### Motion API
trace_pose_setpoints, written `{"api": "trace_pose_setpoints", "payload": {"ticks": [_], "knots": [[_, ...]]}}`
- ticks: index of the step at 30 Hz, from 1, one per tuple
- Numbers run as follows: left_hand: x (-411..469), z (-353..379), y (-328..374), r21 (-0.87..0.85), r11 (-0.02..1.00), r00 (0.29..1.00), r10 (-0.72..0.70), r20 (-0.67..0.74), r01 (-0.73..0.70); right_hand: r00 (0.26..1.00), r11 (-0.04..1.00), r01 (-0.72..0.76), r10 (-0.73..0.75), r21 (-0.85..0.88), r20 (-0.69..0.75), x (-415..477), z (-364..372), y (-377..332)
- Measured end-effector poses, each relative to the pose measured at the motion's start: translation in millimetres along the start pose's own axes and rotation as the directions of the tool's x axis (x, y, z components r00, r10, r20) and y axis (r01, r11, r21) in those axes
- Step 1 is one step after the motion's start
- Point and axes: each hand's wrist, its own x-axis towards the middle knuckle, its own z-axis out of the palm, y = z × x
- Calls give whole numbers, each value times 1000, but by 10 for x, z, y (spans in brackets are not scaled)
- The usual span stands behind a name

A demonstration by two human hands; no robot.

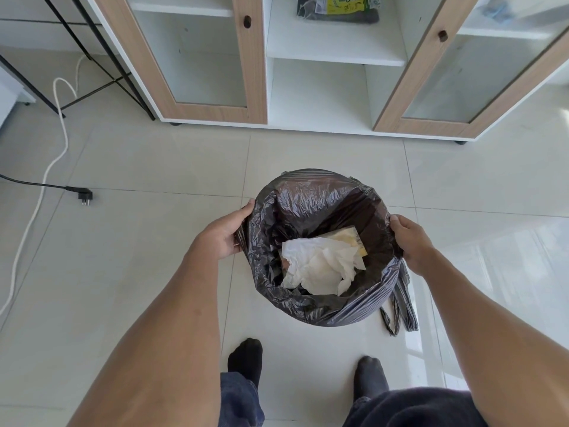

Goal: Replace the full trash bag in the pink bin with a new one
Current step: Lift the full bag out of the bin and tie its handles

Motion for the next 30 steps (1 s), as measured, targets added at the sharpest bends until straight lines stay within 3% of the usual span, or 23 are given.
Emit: {"api": "trace_pose_setpoints", "payload": {"ticks": [5, 9, 18, 27, 30], "knots": [[93, -78, -45, -49, 993, 993, 107, -41, -109, 998, 999, 37, -37, -9, 42, -25, 23, -44], [-8, -140, 11, -85, 995, 997, 65, 50, -61, 993, 997, 72, -69, -28, 95, -75, 4, -103], [28, -123, 55, 28, 1000, 1000, -11, 9, 11, 973, 993, 108, -97, -43, 208, -52, -54, -140], [141, -99, -6, 67, 991, 964, 125, -233, -112, 969, 979, 151, -118, -139, 216, -6, -107, -144], [98, -66, 102, 43, 993, 973, 114, -202, -108, 966, 972, 172, -134, -161, 223, -19, -111, -149]]}}
